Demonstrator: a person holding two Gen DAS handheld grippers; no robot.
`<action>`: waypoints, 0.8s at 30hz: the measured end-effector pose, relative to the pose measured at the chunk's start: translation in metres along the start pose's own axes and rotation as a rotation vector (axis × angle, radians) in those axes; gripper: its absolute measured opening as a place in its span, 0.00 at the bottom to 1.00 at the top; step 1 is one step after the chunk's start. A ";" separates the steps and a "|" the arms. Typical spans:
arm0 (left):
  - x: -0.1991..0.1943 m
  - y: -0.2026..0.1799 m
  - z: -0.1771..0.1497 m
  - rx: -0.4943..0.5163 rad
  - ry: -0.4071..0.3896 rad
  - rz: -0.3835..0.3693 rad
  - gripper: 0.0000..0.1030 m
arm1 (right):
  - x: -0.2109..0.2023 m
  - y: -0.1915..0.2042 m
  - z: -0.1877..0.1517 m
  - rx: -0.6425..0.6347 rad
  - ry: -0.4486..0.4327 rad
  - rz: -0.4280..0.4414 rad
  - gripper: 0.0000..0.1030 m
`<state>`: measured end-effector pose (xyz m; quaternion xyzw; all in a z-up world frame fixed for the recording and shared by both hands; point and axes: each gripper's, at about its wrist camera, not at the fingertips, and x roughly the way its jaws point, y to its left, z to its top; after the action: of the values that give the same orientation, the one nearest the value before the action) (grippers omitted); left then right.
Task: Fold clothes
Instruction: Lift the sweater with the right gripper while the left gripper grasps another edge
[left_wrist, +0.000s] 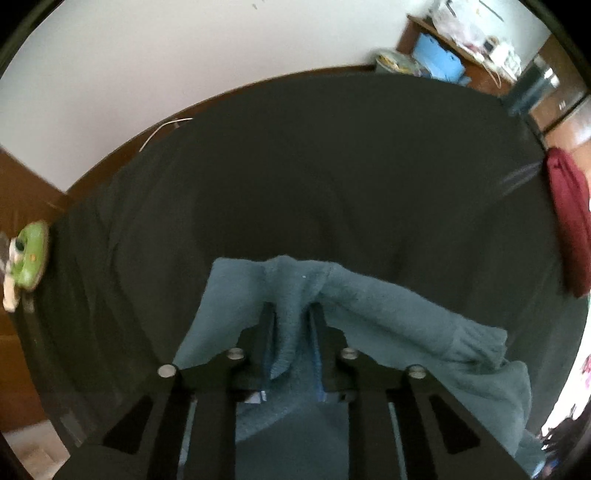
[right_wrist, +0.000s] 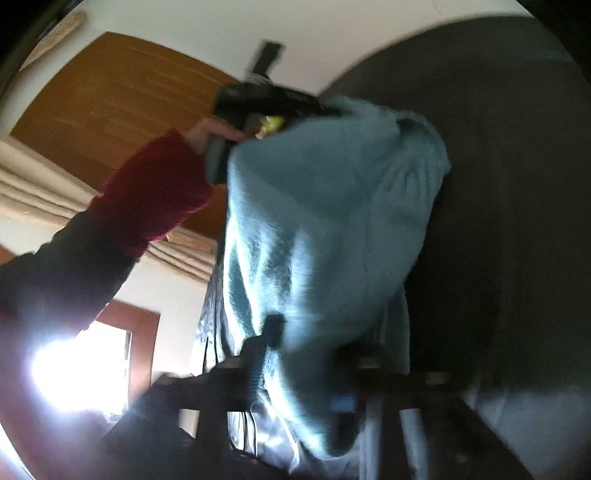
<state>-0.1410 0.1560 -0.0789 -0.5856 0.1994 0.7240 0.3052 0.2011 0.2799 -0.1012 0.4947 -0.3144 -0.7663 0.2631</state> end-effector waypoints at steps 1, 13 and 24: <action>-0.005 -0.001 -0.004 -0.005 -0.014 -0.006 0.15 | 0.002 -0.001 0.001 -0.003 0.012 -0.002 0.13; -0.070 0.005 -0.065 0.036 -0.120 -0.033 0.15 | -0.059 0.031 -0.018 -0.099 -0.010 0.251 0.09; -0.062 -0.011 -0.067 0.026 -0.096 0.057 0.15 | -0.003 0.000 0.012 -0.015 0.028 0.134 0.15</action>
<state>-0.0766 0.1080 -0.0342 -0.5403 0.2106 0.7569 0.3014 0.1909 0.2850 -0.0957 0.4813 -0.3374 -0.7422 0.3220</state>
